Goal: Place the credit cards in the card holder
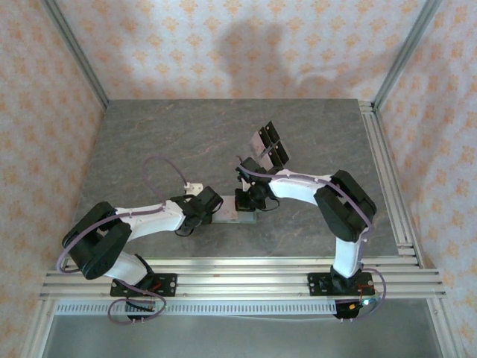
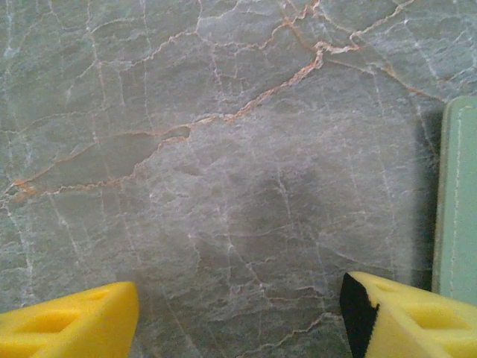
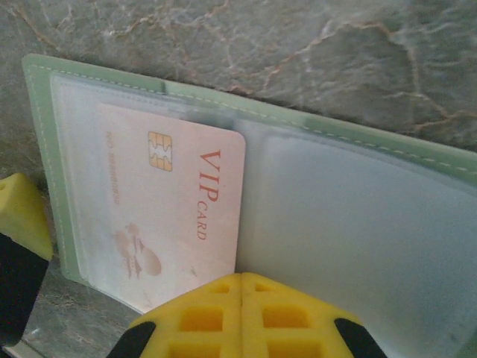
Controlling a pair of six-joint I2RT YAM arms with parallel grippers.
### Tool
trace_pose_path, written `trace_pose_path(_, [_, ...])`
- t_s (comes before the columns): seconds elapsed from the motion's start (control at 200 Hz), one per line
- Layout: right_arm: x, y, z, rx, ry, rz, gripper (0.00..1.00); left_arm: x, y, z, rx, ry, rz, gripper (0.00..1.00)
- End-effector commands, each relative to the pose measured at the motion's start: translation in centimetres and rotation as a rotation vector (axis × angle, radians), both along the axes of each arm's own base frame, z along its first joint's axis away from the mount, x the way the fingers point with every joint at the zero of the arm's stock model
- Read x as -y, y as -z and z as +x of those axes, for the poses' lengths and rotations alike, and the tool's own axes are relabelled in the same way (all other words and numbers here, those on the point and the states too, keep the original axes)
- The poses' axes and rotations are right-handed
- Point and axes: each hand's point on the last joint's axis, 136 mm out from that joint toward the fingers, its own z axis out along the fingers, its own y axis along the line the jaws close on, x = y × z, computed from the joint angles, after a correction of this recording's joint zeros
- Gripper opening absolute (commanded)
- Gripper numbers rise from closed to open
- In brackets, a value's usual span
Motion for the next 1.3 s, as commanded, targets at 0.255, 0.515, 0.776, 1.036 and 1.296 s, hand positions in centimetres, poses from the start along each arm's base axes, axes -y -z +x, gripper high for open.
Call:
trace_pose_path(0.255, [-1.6, 0.5, 0.1, -0.018, -0.017, 0.012, 0.02, -0.1, 0.8, -0.1, -0.010, -0.005, -0.002, 0.73])
trace_pose_path(0.515, [-2.4, 0.1, 0.5, -0.016, -0.023, 0.030, 0.02, 0.0, 1.1, -0.2, -0.018, -0.002, -0.007, 0.73])
trace_pose_path(0.776, [-3.5, -0.5, 0.9, -0.017, -0.041, 0.061, 0.02, 0.2, 1.1, -0.3, -0.019, -0.005, -0.019, 0.73])
trace_pose_path(1.036, [-3.1, -1.8, 1.2, 0.025, -0.048, 0.052, 0.08, 0.2, 0.8, -0.2, -0.013, -0.009, -0.018, 0.73])
trace_pose_path(1.296, [-1.5, -3.6, 1.8, 0.084, -0.017, 0.035, 0.18, -2.0, -1.3, -0.6, 0.033, -0.072, 0.043, 0.73])
